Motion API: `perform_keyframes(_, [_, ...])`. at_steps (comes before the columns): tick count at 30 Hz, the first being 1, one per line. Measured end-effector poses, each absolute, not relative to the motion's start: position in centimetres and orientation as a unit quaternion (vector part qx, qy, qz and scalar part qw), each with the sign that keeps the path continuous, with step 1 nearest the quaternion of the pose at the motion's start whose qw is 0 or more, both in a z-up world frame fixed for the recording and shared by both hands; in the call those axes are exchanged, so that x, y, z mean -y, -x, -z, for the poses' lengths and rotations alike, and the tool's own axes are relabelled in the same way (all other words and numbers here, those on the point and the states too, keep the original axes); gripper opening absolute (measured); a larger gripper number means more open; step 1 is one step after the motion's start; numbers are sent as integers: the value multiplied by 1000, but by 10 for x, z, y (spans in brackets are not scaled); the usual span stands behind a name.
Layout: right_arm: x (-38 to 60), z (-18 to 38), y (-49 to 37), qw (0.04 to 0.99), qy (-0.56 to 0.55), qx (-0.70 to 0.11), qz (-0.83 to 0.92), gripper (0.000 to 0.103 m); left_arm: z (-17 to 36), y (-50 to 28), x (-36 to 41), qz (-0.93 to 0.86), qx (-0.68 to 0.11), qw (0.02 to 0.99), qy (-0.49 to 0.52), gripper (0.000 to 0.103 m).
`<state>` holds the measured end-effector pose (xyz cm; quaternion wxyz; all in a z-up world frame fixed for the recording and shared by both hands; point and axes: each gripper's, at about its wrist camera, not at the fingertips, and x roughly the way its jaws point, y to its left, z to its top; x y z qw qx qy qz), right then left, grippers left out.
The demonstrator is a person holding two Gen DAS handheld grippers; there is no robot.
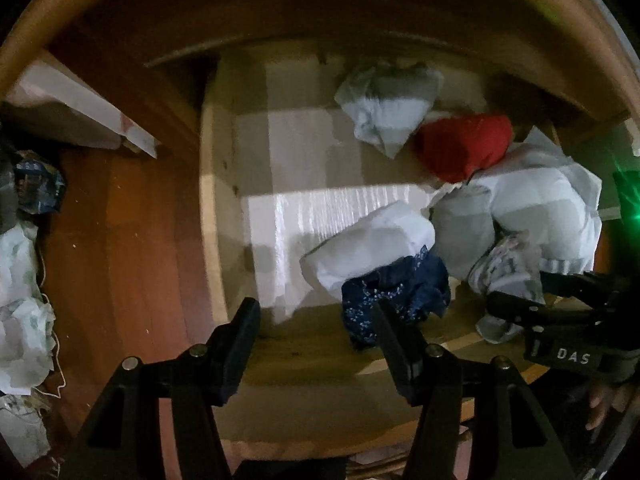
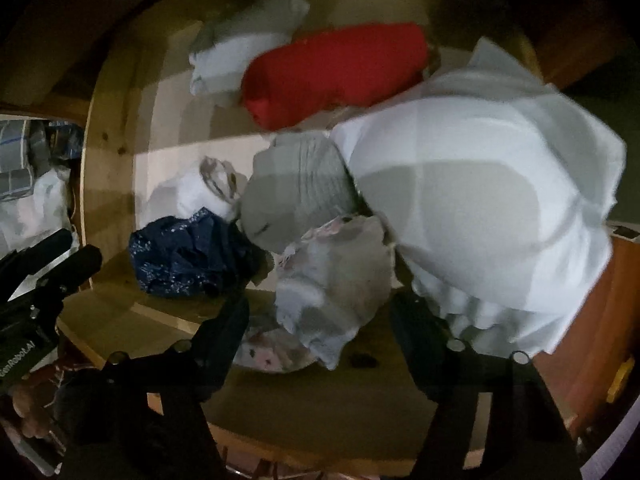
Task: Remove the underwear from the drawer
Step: 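Grasp a grey-white underwear with the right gripper while the left reaches toward the navy one, then lift the grey-white underwear with the right gripper while the left lifts the navy underwear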
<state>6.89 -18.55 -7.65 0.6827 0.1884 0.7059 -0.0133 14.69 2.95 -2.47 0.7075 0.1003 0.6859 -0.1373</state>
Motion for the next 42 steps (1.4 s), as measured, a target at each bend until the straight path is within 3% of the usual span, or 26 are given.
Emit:
perform_keyframes(2, [183, 85, -71, 676, -189, -712, 12, 62, 31, -147, -27, 136, -692, 701, -104, 60])
perform_keyframes(6, [184, 96, -72, 671, -194, -716, 3, 40, 43, -146, -23, 136, -708, 686, -103, 60])
perform_keyframes(12, [192, 89, -68, 690, -182, -700, 3, 26, 58, -149, -14, 134, -726, 668, -87, 60])
perform_keyframes(26, [198, 83, -52, 707, -173, -685, -14, 24, 91, -156, 11, 123, -775, 620, -21, 60])
perform_keyframes(31, [204, 85, -52, 706, -178, -685, -19, 24, 91, -151, 15, 138, -766, 628, -16, 26])
perform_keyframes(34, [205, 83, -52, 707, -178, -684, -19, 24, 85, -148, 13, 140, -759, 635, -21, 20])
perform_keyframes(42, [199, 71, -51, 724, -171, -667, -27, 23, 44, -137, 13, 168, -730, 662, -23, 17])
